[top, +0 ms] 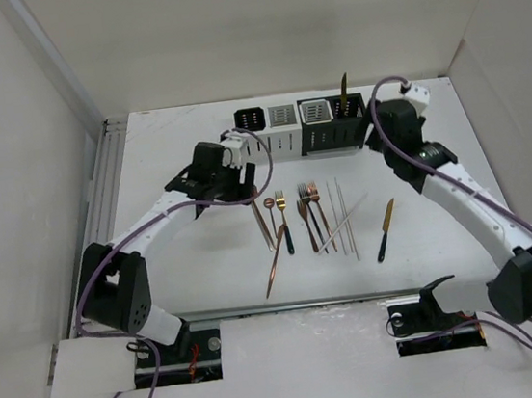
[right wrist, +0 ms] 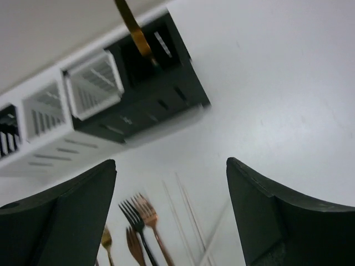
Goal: Sort the eating utensils into containers
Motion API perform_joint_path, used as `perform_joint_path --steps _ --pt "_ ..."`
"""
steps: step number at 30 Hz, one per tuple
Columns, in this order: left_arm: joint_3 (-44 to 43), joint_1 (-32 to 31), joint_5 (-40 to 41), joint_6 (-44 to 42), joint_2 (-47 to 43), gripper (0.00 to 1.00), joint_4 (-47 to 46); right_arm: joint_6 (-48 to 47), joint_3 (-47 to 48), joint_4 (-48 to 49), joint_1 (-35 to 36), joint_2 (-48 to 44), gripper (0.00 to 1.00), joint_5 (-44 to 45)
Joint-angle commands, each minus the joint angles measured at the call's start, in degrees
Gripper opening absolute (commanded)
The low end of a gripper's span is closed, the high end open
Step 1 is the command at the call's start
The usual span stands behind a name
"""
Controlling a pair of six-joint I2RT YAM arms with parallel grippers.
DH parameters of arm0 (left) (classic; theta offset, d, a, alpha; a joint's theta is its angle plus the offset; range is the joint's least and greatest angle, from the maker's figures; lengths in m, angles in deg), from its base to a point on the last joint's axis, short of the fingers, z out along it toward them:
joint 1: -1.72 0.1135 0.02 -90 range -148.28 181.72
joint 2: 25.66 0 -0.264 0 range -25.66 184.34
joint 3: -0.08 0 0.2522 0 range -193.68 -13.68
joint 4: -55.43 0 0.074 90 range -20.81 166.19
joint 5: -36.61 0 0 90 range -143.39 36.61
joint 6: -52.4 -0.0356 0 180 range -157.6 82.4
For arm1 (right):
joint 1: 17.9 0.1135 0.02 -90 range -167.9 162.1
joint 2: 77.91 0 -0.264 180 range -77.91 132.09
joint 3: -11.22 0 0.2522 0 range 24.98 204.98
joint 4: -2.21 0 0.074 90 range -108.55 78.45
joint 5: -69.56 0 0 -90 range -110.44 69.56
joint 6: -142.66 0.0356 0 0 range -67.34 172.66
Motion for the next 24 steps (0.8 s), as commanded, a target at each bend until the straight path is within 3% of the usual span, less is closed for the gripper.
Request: perform_joint_path --steps 1,4,11,17,24 --pt "-1.13 -4.45 3.61 5.65 3.72 0.70 3.94 12.34 -10.50 -9.27 2.46 -3.53 0.85 0.57" --pt "-2.19 -8.58 8.61 7.49 7.06 0.58 6.32 16.13 -16.92 -9.18 5.53 -7.13 0.77 2.05" --pt "-3.51 -10.53 11.45 10.40 12.43 0.31 8.08 17.90 -17.73 -13.92 8.17 -10.39 0.72 6.02" --pt "-5.62 -8.42 8.12 11.63 16.83 0.30 7.03 18.69 -17.20 -20.34 8.71 -13.73 0.71 9.53" --pt "-8.26 -7.81 4.87 12.68 18.06 0.28 9.14 14.66 -17.20 -21.14 8.71 -16.28 0.69 12.00"
